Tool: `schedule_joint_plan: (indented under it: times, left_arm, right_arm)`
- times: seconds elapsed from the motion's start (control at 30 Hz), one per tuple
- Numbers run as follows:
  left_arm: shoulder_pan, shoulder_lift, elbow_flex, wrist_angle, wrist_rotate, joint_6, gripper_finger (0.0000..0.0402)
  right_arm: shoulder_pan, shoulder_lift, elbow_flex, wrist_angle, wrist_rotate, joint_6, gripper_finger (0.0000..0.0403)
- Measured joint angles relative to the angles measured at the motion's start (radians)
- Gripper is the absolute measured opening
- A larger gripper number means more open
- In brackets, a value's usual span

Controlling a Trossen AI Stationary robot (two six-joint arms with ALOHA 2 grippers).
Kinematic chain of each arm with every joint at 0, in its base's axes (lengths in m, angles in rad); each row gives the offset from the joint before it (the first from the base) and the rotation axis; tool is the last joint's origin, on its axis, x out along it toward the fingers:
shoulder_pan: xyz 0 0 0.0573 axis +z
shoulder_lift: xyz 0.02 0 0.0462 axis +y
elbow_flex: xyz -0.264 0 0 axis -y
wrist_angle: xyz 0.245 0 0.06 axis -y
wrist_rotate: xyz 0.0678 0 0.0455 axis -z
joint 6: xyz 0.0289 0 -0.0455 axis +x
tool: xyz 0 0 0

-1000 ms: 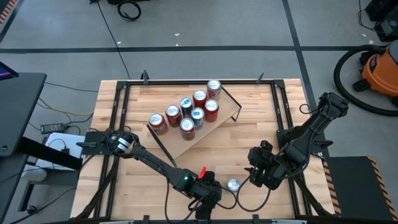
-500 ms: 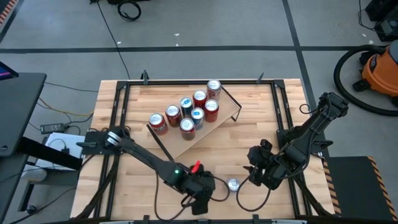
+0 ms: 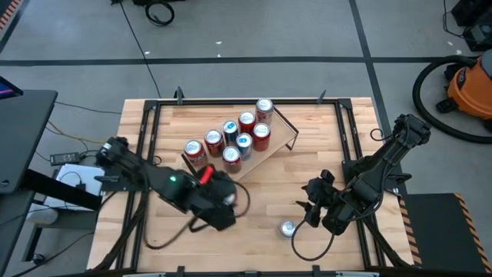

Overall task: Place canned beverage on shelf
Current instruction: Put the red soda can on the shelf aligned with the other red soda can

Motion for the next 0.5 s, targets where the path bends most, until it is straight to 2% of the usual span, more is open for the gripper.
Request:
schedule_joint_plan:
  times: [0.2,0.37,0.5]
  left_arm:
    - [-0.004,-0.058,-0.009,-0.120,-0.153,-0.060,0.0323]
    - [-0.003,-0.128,-0.139,-0.091,-0.152,-0.085,0.0323]
    - [0.006,-0.206,-0.276,0.005,-0.144,-0.124,0.0324]
  right_arm:
    - [-0.004,0.000,0.000,0.001,0.005,0.000,0.0262]
    - [-0.005,0.000,0.000,0.004,0.029,0.000,0.0262]
    - [-0.005,0.000,0.000,0.005,0.029,0.001,0.0262]
